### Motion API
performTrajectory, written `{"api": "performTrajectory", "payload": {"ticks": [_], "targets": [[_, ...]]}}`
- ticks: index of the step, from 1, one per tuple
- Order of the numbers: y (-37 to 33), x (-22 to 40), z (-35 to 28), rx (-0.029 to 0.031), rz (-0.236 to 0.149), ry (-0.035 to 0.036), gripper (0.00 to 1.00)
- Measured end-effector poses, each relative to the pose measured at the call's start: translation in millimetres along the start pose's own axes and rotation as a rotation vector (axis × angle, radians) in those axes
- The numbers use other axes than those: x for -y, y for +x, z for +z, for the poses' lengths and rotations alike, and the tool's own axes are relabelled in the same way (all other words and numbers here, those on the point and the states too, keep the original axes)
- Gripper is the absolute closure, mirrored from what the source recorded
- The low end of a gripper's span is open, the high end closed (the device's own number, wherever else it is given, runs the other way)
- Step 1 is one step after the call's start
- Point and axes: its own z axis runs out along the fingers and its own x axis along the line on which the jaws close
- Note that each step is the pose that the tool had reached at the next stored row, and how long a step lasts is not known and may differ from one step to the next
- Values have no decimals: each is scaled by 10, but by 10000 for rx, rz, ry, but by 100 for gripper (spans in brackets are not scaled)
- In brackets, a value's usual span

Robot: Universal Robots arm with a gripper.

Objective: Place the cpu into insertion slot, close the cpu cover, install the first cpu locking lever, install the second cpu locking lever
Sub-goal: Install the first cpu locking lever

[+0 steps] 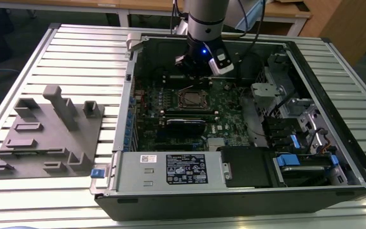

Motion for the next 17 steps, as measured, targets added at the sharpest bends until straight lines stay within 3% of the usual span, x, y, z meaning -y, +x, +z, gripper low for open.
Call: {"api": "performTrajectory", "payload": {"ticks": [5, 17], "targets": [[-4, 2, 11, -3, -1, 0, 89], [-23, 14, 112, -2, 1, 1, 89]]}}
